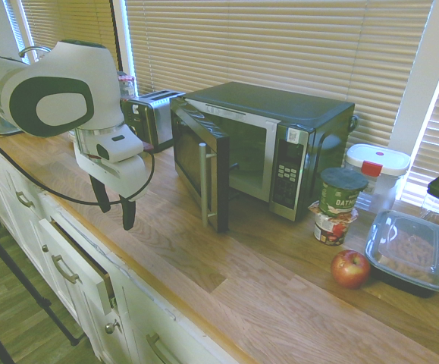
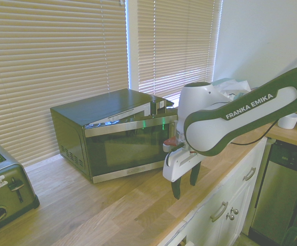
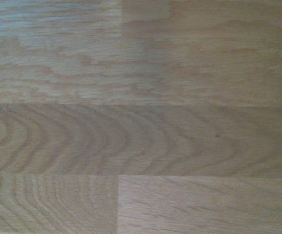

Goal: Close the microwave

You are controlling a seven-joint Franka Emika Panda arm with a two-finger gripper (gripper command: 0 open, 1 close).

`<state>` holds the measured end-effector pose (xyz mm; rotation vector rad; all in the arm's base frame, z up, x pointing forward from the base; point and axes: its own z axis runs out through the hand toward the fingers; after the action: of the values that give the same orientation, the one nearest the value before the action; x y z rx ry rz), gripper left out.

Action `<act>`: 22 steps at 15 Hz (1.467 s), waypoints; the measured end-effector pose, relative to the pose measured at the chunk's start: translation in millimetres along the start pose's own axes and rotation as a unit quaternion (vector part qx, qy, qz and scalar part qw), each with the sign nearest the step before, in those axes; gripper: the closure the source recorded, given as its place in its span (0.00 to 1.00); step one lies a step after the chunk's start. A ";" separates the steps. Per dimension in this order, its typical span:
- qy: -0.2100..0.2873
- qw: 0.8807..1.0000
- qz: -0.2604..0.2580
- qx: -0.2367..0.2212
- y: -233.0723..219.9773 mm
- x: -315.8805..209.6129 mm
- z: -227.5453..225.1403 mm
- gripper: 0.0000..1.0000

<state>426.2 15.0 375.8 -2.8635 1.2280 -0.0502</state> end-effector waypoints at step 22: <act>0.113 0.989 0.074 0.062 -84.6 120.8 -98.3 0.00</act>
<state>566.8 -15.3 479.4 -2.7105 1.4144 -0.4416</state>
